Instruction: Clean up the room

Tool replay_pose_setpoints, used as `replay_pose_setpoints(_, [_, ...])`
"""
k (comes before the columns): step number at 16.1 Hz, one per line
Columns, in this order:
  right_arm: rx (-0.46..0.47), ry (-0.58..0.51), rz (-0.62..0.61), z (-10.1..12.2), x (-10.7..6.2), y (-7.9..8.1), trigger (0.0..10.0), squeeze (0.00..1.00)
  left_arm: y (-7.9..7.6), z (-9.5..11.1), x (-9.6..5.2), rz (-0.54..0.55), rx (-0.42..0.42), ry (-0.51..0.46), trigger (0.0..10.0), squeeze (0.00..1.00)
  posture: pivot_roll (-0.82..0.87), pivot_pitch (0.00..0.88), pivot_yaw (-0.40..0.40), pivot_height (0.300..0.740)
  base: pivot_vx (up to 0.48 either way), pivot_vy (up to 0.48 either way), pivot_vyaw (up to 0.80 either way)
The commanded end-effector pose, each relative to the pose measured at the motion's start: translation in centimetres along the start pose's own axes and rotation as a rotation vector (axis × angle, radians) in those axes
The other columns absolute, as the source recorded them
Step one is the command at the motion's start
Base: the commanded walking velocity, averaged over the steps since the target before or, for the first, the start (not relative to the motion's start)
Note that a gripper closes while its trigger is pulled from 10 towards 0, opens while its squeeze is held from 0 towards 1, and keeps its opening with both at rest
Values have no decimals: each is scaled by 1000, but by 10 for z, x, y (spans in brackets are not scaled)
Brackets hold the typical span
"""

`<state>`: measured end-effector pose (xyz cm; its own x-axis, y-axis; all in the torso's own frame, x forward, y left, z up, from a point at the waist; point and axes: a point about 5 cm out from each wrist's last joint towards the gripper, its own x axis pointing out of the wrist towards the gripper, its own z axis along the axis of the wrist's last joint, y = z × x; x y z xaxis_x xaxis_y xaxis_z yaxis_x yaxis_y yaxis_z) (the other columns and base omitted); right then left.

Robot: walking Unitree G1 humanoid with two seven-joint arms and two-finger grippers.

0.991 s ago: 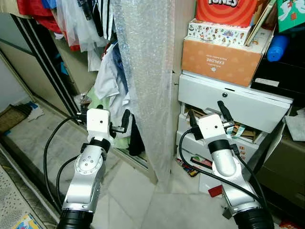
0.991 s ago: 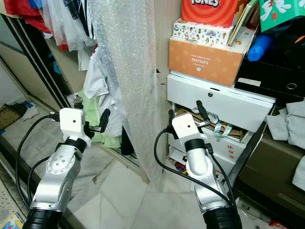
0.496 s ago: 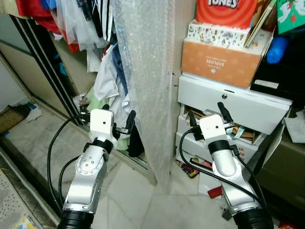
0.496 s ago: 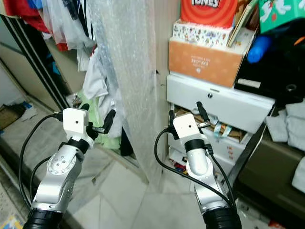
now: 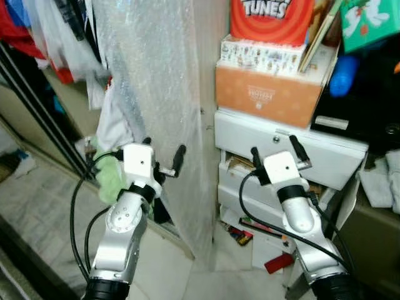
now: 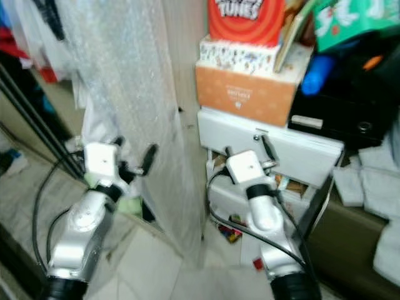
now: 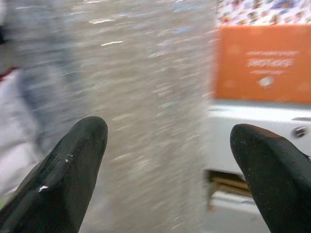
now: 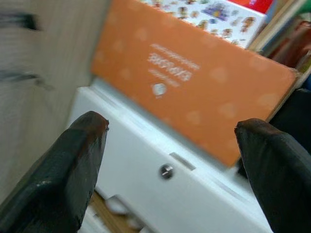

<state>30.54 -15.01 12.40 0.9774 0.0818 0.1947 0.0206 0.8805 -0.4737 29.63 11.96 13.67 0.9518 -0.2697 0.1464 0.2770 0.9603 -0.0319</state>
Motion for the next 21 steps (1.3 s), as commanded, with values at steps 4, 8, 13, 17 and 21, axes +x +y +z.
replay_pose_setpoints(4, [17, -25, 25, 7, 2, 9, 10000, 0, 14, 4, -3, 47, 17, -7, 10000, 0, -124, 32, 58, 740, 0, 0, 0])
replay_pose_setpoints(8, [10, -29, 30, 7, 1, 10, 10000, 0, 14, 3, -3, 65, 20, 2, 10000, 0, -125, 34, 59, 740, 0, 0, 316])
replay_pose_setpoints(13, [8, -29, 28, 7, 0, 9, 10000, 0, 28, 1, -14, 172, 58, 25, 10000, 0, -122, 39, 59, 740, 0, 0, 800])
replay_pose_setpoints(17, [-2, -17, 12, 5, -4, 5, 10000, 0, 23, 1, -28, 121, 73, 40, 10000, 0, -109, 43, 47, 740, 0, 0, 800])
replay_pose_setpoints(21, [3, 56, -43, -5, -37, -17, 10000, 0, 24, 3, -56, 78, 120, 71, 10000, 0, -102, 51, 40, 740, 0, 0, 800])
